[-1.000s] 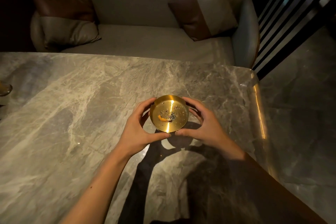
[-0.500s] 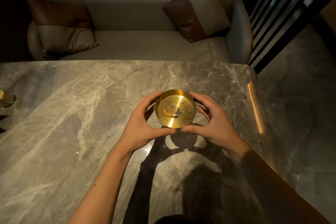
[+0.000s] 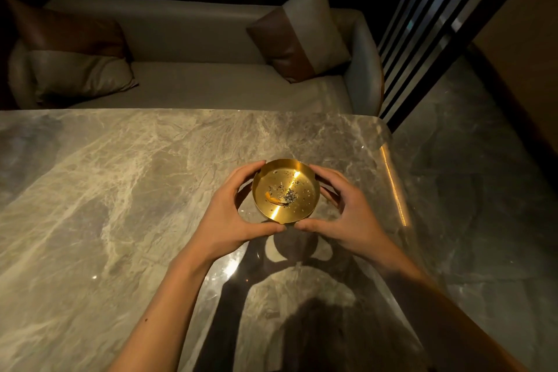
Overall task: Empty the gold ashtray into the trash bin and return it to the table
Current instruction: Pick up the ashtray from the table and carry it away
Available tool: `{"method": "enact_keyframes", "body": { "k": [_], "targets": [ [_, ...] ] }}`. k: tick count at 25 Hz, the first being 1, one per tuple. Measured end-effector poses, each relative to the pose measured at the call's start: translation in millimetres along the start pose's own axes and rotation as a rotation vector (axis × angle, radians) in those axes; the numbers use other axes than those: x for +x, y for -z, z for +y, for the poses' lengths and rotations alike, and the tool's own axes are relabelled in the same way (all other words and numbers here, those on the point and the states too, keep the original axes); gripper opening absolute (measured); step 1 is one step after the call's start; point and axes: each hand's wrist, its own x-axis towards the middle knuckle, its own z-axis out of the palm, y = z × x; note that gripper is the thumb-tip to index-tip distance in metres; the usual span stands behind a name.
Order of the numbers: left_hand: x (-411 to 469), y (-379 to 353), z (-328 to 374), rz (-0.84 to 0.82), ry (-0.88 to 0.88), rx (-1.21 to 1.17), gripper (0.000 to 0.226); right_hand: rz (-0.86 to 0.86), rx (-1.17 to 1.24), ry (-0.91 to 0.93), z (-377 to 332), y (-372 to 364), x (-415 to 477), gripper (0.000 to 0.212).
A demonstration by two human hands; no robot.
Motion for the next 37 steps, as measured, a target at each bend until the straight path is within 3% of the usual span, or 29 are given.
{"method": "enact_keyframes", "body": {
  "k": [18, 24, 37],
  "targets": [
    [51.9, -231.3, 61.3, 0.11, 0.057, 0.033, 0.106, -0.111, 0.064, 0.067, 85.8, 224.0, -40.9, 0.088],
    [63.9, -252.7, 63.8, 0.076, 0.052, 0.03, 0.113, -0.079, 0.017, 0.053, 90.2, 247.3, -50.0, 0.09],
    [91.3, -279.7, 31.9, -0.186, 0.005, -0.076, 0.114, 0.115, -0.126, -0.142, 94.8, 260.0, -84.9, 0.092]
  ]
}}
